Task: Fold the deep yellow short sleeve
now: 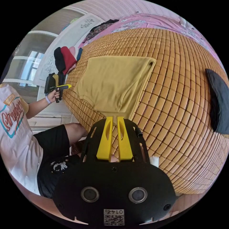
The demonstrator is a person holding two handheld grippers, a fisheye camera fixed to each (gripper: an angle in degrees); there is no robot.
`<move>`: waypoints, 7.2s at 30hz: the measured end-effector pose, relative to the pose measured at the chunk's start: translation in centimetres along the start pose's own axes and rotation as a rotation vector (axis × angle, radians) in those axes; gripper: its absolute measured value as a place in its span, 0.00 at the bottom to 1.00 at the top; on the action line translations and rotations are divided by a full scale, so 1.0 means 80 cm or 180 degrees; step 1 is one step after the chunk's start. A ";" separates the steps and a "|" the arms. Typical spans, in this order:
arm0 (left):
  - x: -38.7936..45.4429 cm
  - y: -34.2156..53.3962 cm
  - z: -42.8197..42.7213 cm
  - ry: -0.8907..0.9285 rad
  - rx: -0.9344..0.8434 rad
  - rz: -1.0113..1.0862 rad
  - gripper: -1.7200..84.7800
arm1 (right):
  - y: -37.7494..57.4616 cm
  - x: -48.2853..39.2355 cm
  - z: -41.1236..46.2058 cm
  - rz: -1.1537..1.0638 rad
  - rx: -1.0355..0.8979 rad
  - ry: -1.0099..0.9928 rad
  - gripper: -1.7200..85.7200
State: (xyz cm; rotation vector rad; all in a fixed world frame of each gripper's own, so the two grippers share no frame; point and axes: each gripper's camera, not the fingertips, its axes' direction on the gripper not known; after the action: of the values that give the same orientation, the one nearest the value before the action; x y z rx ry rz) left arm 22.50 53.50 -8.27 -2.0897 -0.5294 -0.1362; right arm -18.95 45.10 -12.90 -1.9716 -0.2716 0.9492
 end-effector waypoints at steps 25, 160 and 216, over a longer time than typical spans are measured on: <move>0.225 0.055 -0.023 -0.0979 0.0220 0.0588 0.01 | -0.080 -0.199 0.031 -0.0152 -0.0550 0.1672 0.01; 0.717 0.135 -0.130 -0.0068 0.0326 0.2989 0.01 | 0.382 0.119 0.077 0.1201 0.2241 -0.0534 0.16; 0.145 0.231 -0.169 0.0027 0.1567 -0.0404 0.07 | -0.109 -0.120 0.004 -0.0389 0.1177 0.1083 0.17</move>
State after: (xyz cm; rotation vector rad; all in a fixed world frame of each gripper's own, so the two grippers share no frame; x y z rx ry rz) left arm 42.23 37.46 -11.81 -1.5769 -0.6207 -0.0776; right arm -24.23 45.28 -1.08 -1.7144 -0.0190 0.5281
